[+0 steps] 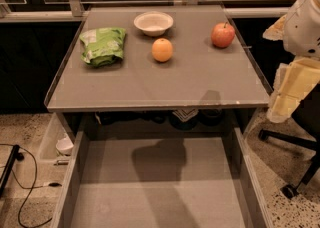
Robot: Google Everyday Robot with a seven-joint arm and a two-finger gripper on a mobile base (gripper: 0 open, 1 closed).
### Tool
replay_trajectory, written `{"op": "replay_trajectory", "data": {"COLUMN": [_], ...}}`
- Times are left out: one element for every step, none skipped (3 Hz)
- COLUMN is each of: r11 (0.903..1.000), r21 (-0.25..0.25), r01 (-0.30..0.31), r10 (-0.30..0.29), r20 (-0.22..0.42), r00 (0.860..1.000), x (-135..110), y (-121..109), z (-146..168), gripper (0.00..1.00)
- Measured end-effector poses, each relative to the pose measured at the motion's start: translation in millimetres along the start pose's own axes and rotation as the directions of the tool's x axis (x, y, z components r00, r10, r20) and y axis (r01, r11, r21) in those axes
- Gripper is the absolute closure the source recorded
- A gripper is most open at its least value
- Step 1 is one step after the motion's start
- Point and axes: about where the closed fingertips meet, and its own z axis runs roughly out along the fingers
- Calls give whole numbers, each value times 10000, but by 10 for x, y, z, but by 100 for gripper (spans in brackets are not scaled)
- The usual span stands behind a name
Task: Place orange into top drawer
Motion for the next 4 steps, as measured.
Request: {"op": "replay_trajectory", "data": {"r11": [10000,10000,9999,9982], "r21": [0,40,23,277], "r01": [1,63,113,527], "r10": [-1,-64,-115,-580], "r20": [3,300,1332,2538], "r00": [10000,9995,9910,9655], "x": [-1,-74,-261,-537], "y": [-1,-50,-290,-602], "z": [0,9,171,433], "gripper": [0,0,0,0]}}
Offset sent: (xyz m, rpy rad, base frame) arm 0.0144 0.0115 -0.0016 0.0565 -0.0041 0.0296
